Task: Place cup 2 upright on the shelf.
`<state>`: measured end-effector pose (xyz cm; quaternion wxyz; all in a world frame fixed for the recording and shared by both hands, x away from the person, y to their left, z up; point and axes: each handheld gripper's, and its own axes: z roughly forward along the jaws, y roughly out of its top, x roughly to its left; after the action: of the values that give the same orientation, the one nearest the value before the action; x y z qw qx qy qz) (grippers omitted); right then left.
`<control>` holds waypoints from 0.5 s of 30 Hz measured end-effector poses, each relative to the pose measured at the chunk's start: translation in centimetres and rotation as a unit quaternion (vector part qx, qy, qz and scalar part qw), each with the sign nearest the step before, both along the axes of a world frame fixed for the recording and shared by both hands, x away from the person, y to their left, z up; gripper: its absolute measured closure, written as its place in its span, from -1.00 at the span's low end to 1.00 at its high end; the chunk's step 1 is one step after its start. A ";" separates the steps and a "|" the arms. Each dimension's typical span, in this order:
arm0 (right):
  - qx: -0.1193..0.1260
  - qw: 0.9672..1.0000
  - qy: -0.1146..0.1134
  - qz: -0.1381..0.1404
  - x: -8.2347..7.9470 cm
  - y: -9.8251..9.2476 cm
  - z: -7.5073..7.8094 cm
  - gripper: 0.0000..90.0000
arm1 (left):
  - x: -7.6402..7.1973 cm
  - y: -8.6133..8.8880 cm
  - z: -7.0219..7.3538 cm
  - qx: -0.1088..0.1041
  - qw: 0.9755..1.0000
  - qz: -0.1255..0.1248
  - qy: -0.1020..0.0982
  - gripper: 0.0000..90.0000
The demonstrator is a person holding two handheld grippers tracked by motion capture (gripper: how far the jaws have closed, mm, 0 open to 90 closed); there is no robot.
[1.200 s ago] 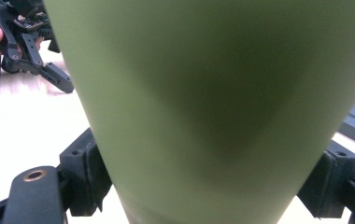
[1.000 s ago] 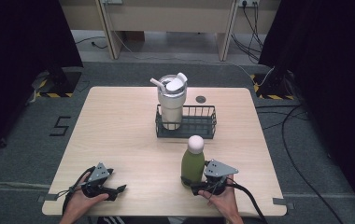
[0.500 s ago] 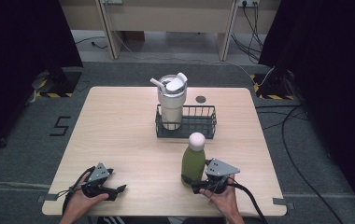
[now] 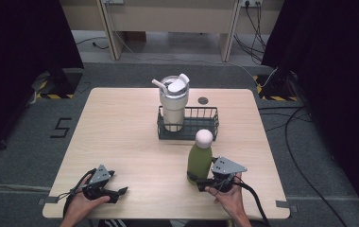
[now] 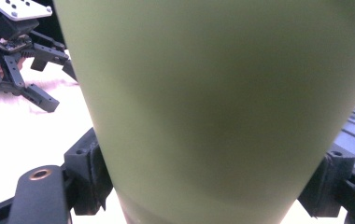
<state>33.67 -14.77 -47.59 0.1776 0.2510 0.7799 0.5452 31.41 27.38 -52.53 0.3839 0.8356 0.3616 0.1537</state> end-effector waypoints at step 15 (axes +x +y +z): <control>-0.002 1.000 -0.006 -0.008 1.3 0.0 1.7 -0.54 | 0.0 0.0 0.0 0.001 1.000 -0.001 0.000 -0.69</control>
<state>34.97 -14.75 -45.94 0.1867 0.2535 0.7778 0.5441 31.42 27.39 -52.52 0.3834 0.8361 0.3611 0.1537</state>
